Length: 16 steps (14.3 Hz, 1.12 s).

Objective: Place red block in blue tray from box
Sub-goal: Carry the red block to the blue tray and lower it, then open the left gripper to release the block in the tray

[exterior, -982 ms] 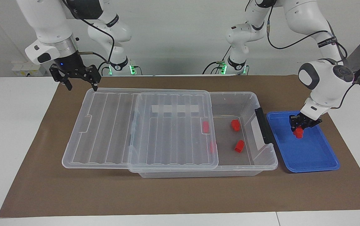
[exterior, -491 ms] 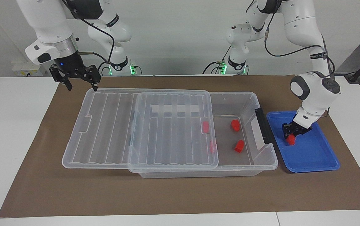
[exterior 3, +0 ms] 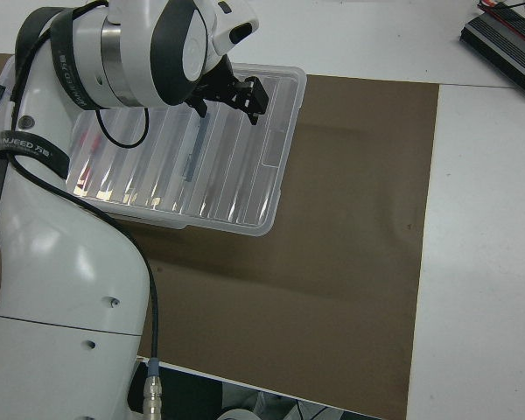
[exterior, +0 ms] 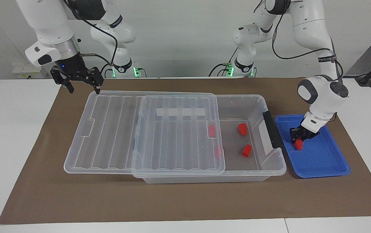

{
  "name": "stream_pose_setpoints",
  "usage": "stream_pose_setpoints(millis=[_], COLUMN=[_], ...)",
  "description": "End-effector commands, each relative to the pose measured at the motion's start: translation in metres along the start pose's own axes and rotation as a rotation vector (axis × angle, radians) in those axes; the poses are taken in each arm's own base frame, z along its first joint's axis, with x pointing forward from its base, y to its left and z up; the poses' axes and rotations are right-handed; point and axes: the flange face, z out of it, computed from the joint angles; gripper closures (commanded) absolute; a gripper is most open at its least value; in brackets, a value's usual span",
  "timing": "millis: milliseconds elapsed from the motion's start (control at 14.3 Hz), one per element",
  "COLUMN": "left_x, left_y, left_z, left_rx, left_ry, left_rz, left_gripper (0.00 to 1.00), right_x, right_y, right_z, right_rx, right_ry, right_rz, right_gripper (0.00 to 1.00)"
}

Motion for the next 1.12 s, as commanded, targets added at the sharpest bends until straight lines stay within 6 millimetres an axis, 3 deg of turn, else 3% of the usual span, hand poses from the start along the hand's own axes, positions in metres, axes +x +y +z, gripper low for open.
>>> stream_pose_setpoints(millis=[0, 140, 280, 491, 631, 771, 912, 982, 1052], left_x=[-0.003, 0.0, 0.012, 0.05, 0.063, 0.062, 0.049, 0.043, 0.036], left_y=[0.003, 0.006, 0.009, 0.025, 0.029, 0.042, 0.069, 0.086, 0.108], left_z=[0.001, -0.002, -0.018, -0.085, -0.138, -0.182, -0.22, -0.238, -0.253], left_rx=[-0.006, -0.008, -0.017, -0.043, -0.056, -0.055, -0.055, -0.053, -0.051], left_ry=[0.021, 0.018, 0.004, -0.039, -0.068, -0.102, -0.118, -0.118, -0.122], left_rz=[0.006, 0.016, 0.023, 0.055, 0.068, 0.063, 0.037, 0.033, 0.035], left_gripper=[0.2, 0.21, 0.21, 0.21, 0.2, 0.12, 0.0, 0.0, 0.0], right_x=[-0.001, -0.001, -0.001, -0.001, 0.0, -0.001, -0.001, -0.001, 0.001], right_y=[0.004, 0.004, 0.004, 0.005, 0.003, 0.002, 0.004, 0.006, 0.01], right_z=[0.002, 0.001, 0.001, 0.001, 0.002, 0.002, 0.005, 0.008, 0.009], right_rx=[0.007, 0.006, 0.006, 0.007, 0.007, 0.007, 0.006, 0.005, 0.006], right_ry=[-0.018, -0.018, -0.018, -0.015, -0.013, -0.015, -0.021, -0.024, -0.016], right_rz=[0.018, 0.018, 0.018, 0.019, 0.016, 0.015, 0.018, 0.021, 0.028], right_gripper=[0.0, 0.0, 0.0, 0.0, 0.0, 0.0, 0.0, 0.01, 0.28])
